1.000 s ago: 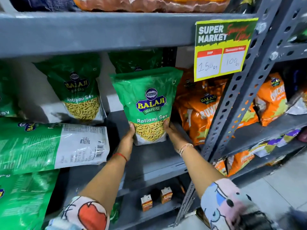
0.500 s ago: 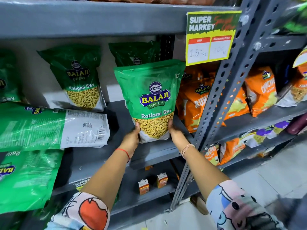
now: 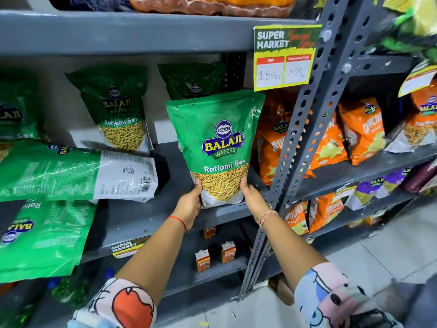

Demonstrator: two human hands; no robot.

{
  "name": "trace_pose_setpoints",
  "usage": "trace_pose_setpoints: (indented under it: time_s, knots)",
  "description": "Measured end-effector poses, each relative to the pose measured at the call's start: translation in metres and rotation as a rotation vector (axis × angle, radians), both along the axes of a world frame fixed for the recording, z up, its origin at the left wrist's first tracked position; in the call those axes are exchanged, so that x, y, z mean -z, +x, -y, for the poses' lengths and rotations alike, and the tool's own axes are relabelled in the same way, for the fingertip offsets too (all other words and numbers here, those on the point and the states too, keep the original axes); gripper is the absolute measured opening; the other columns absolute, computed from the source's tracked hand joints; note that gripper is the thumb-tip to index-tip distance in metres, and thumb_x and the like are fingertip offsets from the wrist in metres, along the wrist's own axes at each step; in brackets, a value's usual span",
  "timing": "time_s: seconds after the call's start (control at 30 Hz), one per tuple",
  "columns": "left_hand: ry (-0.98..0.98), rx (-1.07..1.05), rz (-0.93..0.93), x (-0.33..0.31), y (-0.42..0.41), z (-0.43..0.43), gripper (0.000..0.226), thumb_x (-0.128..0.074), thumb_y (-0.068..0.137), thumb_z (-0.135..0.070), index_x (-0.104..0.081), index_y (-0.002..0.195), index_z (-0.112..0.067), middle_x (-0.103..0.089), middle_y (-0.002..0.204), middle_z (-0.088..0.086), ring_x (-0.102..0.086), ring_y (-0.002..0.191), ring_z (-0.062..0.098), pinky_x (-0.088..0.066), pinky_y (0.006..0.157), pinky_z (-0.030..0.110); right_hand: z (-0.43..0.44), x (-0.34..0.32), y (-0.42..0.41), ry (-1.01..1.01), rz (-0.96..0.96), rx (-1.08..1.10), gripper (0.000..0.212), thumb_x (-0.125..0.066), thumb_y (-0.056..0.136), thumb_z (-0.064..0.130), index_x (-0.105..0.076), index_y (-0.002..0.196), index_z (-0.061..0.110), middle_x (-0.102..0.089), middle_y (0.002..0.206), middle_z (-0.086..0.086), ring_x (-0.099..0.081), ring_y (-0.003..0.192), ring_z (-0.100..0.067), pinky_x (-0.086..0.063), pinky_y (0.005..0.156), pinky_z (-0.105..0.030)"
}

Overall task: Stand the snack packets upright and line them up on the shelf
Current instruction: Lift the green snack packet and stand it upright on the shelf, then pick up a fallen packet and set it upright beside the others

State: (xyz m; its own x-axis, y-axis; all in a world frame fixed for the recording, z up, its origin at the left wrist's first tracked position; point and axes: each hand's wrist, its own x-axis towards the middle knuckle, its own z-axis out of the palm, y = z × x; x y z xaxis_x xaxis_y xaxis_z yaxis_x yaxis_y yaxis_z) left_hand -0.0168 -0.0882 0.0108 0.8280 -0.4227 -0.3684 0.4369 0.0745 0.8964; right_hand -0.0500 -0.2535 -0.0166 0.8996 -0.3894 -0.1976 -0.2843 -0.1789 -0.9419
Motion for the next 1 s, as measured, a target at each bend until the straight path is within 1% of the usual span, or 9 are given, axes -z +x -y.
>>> trace_pose_setpoints:
  time_s: [0.07,0.13,0.27,0.33,0.4,0.5,0.63,0.77,1.0]
  knots:
    - [0.028,-0.01,0.039,0.004,0.001,0.0,0.036,-0.033,0.092,-0.045,-0.056,0.109,-0.024,-0.071,0.088,-0.012,-0.051,0.086,0.014,-0.033,0.071,0.022,0.0,0.002,0.0,-0.008,-0.016,0.005,0.067,-0.026,0.087,0.06,-0.041,0.131,0.013,-0.045,0.14,-0.012,-0.041,0.128,-0.029,-0.029,0.109,-0.04]
    - [0.062,-0.018,0.054,0.006,0.0,-0.001,0.032,-0.033,0.091,-0.048,-0.059,0.09,-0.029,-0.06,0.072,-0.01,-0.036,0.066,0.007,-0.024,0.058,0.021,0.0,0.004,-0.001,-0.006,-0.022,0.002,0.071,-0.025,0.086,0.062,-0.038,0.134,0.012,-0.044,0.142,-0.012,-0.04,0.129,-0.029,-0.028,0.112,-0.043]
    - [0.01,-0.044,0.065,0.002,-0.002,-0.001,0.025,-0.033,0.093,-0.044,-0.052,0.102,-0.031,-0.055,0.107,-0.012,-0.051,0.089,0.007,-0.038,0.08,0.02,-0.001,0.005,-0.002,-0.006,-0.012,0.005,0.073,-0.024,0.085,0.064,-0.033,0.137,0.013,-0.04,0.145,-0.011,-0.036,0.132,-0.03,-0.025,0.114,-0.047]
    - [0.032,-0.08,0.103,-0.002,-0.01,-0.005,0.037,-0.036,0.093,-0.042,-0.058,0.109,-0.017,-0.057,0.127,0.005,-0.056,0.11,0.02,-0.042,0.095,0.031,-0.007,0.008,-0.007,-0.056,0.006,0.037,0.069,-0.024,0.087,0.061,-0.031,0.138,0.015,-0.039,0.145,-0.011,-0.035,0.132,-0.03,-0.025,0.113,-0.045]
    - [0.163,-0.236,0.15,0.002,-0.02,-0.013,0.054,-0.043,0.091,-0.037,-0.053,0.113,0.012,-0.048,0.131,0.031,-0.045,0.122,0.043,-0.034,0.104,0.049,-0.017,0.016,-0.018,-0.139,0.061,0.113,0.065,-0.027,0.088,0.057,-0.021,0.142,0.02,-0.032,0.149,-0.008,-0.03,0.136,-0.028,-0.023,0.112,-0.043]
    - [0.153,-0.455,0.161,0.015,-0.03,-0.046,0.054,-0.052,0.087,-0.035,-0.051,0.117,0.011,-0.05,0.129,0.031,-0.046,0.123,0.04,-0.032,0.11,0.051,-0.047,0.032,-0.047,-0.404,0.303,0.249,0.062,-0.033,0.09,0.049,-0.017,0.143,0.022,-0.02,0.153,0.001,-0.019,0.141,-0.017,-0.014,0.118,-0.039]
    - [0.129,-0.659,0.17,0.022,-0.025,-0.088,0.03,-0.058,0.084,-0.033,-0.062,0.095,-0.006,-0.065,0.111,0.016,-0.056,0.112,0.032,-0.042,0.1,0.038,-0.099,0.041,-0.066,-0.722,0.498,0.05,0.053,-0.031,0.093,0.043,-0.023,0.141,0.021,-0.022,0.15,0.001,-0.014,0.14,-0.007,-0.002,0.117,-0.018]
    - [0.16,-0.751,0.148,0.01,-0.008,-0.114,0.03,-0.063,0.08,-0.036,-0.055,0.07,-0.009,-0.064,0.095,0.029,-0.055,0.106,0.043,-0.043,0.085,0.044,-0.154,0.012,-0.033,-0.773,0.607,-0.17,0.05,-0.036,0.092,0.04,-0.038,0.135,0.014,-0.028,0.147,-0.002,-0.019,0.139,-0.01,-0.006,0.116,-0.018]
    - [0.074,-0.797,0.059,0.001,0.023,-0.127,0.051,-0.068,0.077,-0.033,-0.058,0.113,0.002,-0.062,0.118,0.023,-0.057,0.106,0.036,-0.039,0.076,0.031,-0.195,-0.063,0.081,-0.612,0.325,-0.426,0.045,-0.042,0.091,0.01,-0.036,0.136,0.011,-0.022,0.153,-0.008,-0.02,0.141,-0.021,-0.018,0.116,-0.029]
